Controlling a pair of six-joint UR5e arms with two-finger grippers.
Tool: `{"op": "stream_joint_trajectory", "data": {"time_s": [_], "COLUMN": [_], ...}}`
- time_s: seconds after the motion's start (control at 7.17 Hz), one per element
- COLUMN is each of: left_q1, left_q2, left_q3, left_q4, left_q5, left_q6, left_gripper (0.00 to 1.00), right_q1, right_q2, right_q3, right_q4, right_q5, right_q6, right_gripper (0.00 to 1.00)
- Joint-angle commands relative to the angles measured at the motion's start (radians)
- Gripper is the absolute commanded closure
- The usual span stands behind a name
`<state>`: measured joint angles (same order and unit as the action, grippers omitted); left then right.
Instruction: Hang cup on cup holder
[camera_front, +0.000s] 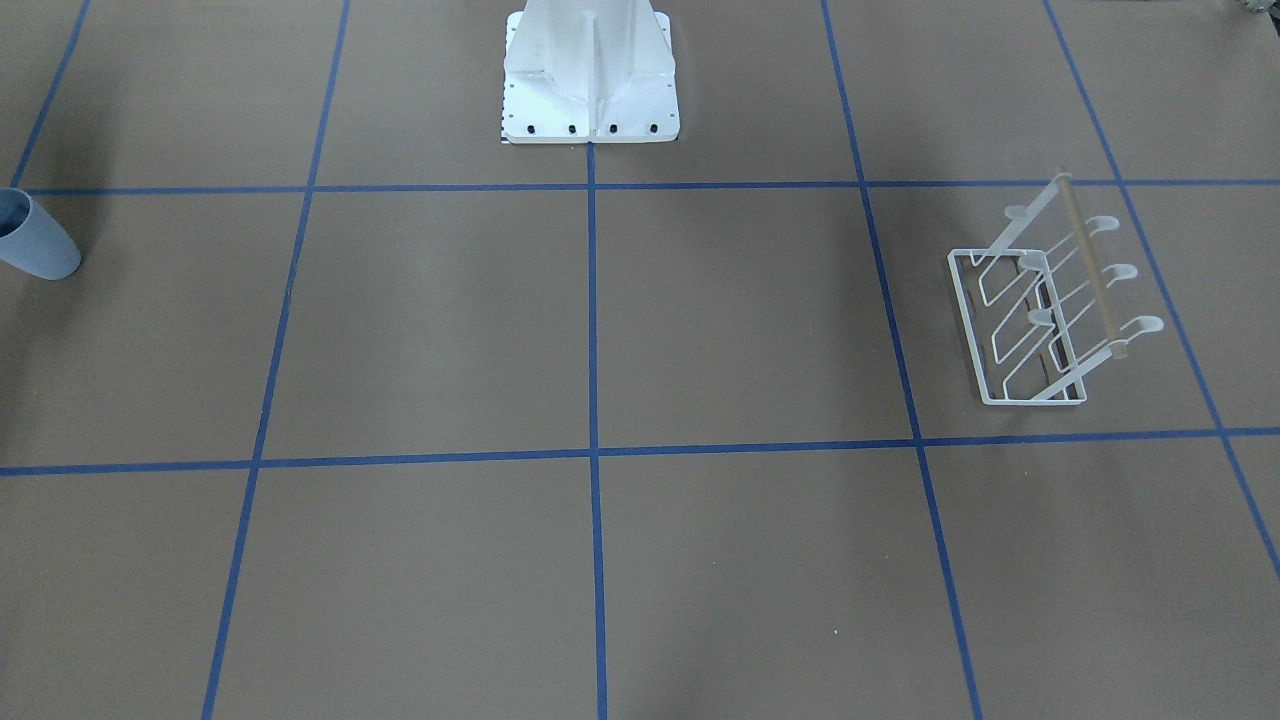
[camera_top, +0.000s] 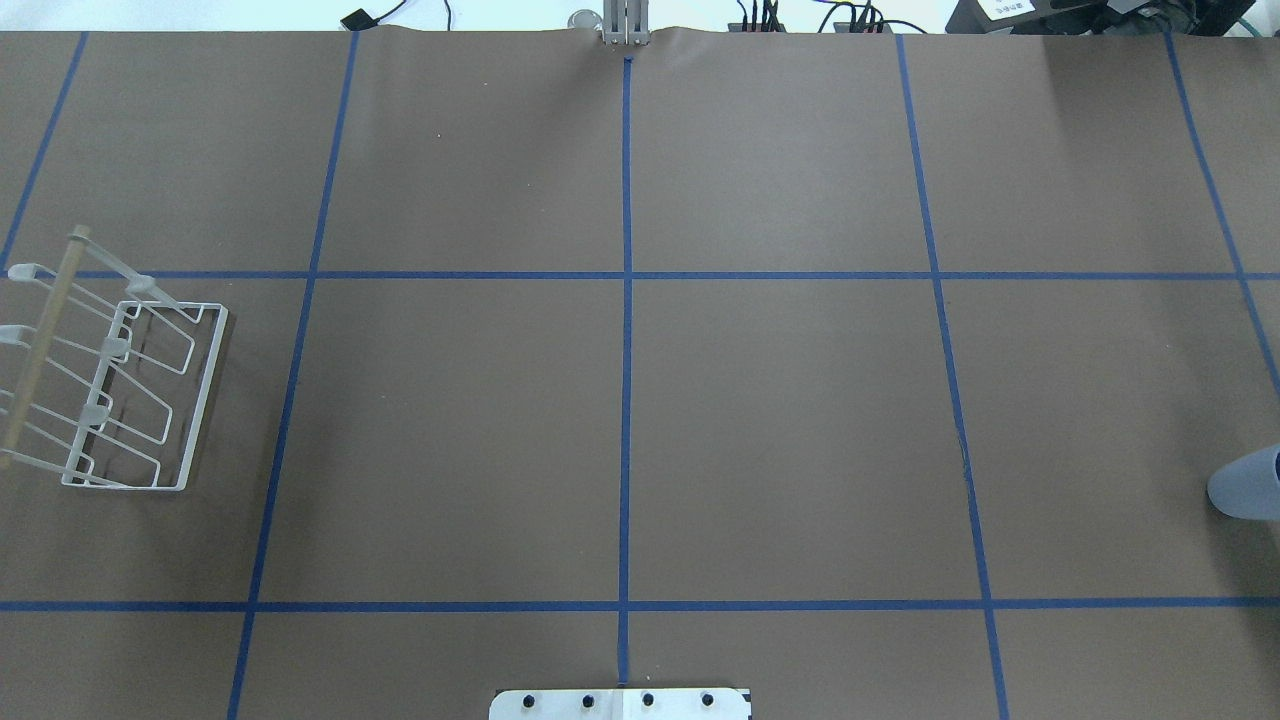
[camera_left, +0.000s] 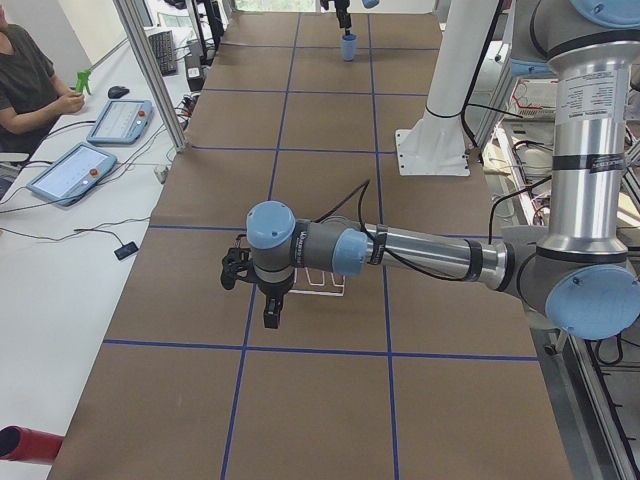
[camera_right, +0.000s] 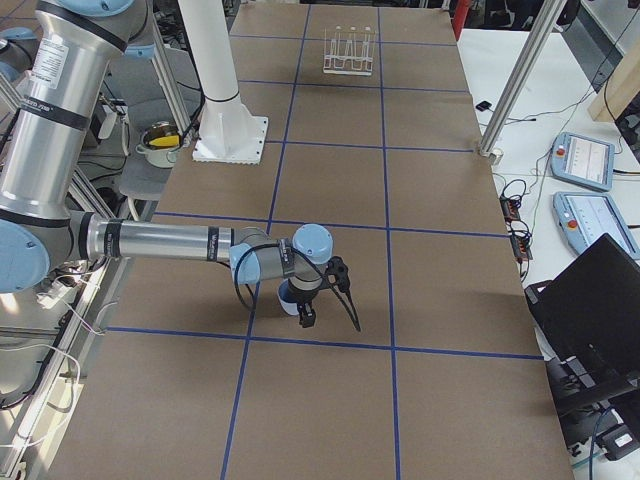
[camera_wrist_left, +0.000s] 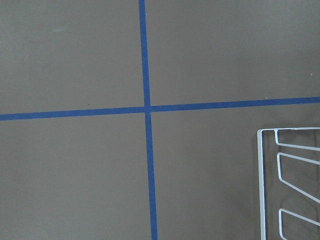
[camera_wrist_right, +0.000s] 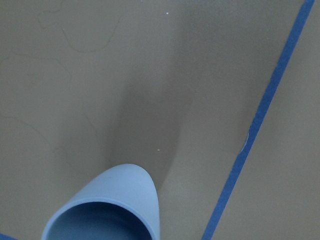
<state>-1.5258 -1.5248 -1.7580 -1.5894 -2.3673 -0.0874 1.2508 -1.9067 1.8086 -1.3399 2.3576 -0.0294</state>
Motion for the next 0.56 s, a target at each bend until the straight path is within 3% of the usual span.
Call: {"op": "stream_joint_trajectory", "data": {"time_s": [0.0,0.42], "left_q1": [0.001,0.001], "left_q2": [0.000,-0.002], "left_q3": [0.000,0.000], "left_q4": [-0.003,-0.003], "left_q5": [0.000,0.000], "left_q6": [0.000,0.000], "left_gripper": [0.02,0.02], "right_q1": [-0.016,-0.050], "right_q2": [-0.005,-0.011], "right_q3": [-0.005,-0.011], "right_q4": [0.062,0.073], "right_q5": [0.006,0.008], "right_q6": [0.005,0.011], "right_gripper": [0.10,0.11]}}
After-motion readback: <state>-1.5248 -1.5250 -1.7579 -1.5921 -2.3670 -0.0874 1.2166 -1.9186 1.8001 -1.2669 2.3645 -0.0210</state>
